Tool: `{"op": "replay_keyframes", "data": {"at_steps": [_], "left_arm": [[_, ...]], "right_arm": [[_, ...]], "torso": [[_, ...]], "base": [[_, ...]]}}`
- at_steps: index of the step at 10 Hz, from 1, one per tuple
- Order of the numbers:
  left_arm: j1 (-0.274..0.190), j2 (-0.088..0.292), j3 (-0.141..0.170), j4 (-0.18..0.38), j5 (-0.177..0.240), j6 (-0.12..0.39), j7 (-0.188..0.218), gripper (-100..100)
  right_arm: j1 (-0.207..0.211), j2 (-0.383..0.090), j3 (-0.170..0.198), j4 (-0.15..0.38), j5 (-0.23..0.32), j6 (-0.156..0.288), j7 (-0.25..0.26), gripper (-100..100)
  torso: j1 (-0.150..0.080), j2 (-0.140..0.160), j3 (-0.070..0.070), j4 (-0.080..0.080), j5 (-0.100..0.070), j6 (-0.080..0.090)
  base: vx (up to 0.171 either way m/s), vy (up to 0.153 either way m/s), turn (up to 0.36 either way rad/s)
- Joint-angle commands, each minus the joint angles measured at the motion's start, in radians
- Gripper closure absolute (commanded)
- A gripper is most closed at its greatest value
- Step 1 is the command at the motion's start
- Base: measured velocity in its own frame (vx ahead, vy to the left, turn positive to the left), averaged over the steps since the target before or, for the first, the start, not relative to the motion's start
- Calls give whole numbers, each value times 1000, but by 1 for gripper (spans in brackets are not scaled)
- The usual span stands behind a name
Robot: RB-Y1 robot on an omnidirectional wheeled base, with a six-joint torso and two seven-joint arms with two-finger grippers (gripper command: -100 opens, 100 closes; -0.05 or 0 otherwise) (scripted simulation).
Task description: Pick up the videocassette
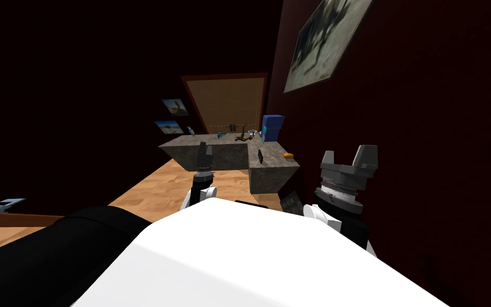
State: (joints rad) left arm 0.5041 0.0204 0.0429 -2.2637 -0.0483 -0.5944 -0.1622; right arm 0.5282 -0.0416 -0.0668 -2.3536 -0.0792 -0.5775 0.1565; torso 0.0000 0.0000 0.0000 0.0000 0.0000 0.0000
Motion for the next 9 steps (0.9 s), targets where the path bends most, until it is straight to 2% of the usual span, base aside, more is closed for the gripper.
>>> {"op": "replay_keyframes", "data": {"at_steps": [1, 5, 6, 7, 8, 9], "left_arm": [[0, 0, 0, 0, 0, 0, 0, 0], [0, 0, 0, 0, 0, 0, 0, 0], [0, 0, 0, 0, 0, 0, 0, 0], [0, 0, 0, 0, 0, 0, 0, 0], [0, 0, 0, 0, 0, 0, 0, 0], [0, 0, 0, 0, 0, 0, 0, 0]], "right_arm": [[23, -47, -7, 14, 14, -8, -37, -100], [101, -165, -30, 60, 63, -39, -146, -100], [101, -172, -30, 60, 63, -39, -161, -100], [128, -210, -37, 75, 80, -49, -197, -100], [128, -210, -37, 75, 80, -49, -202, -100], [157, -251, -45, 91, 98, -60, -241, -100]], "torso": [[0, 0, 0, 0, 0, 0], [3, 3, 2, 1, 1, 0], [3, 3, 2, 1, 1, 0], [2, 3, 1, 1, 1, 0], [2, 2, 1, 1, 1, 0], [2, 2, 1, 1, 1, 0]], "base": [[-10, 23, 157], [-32, 52, 202], [-29, 34, 63], [-30, 43, 149], [-24, 35, 102], [-37, 53, 220]]}}
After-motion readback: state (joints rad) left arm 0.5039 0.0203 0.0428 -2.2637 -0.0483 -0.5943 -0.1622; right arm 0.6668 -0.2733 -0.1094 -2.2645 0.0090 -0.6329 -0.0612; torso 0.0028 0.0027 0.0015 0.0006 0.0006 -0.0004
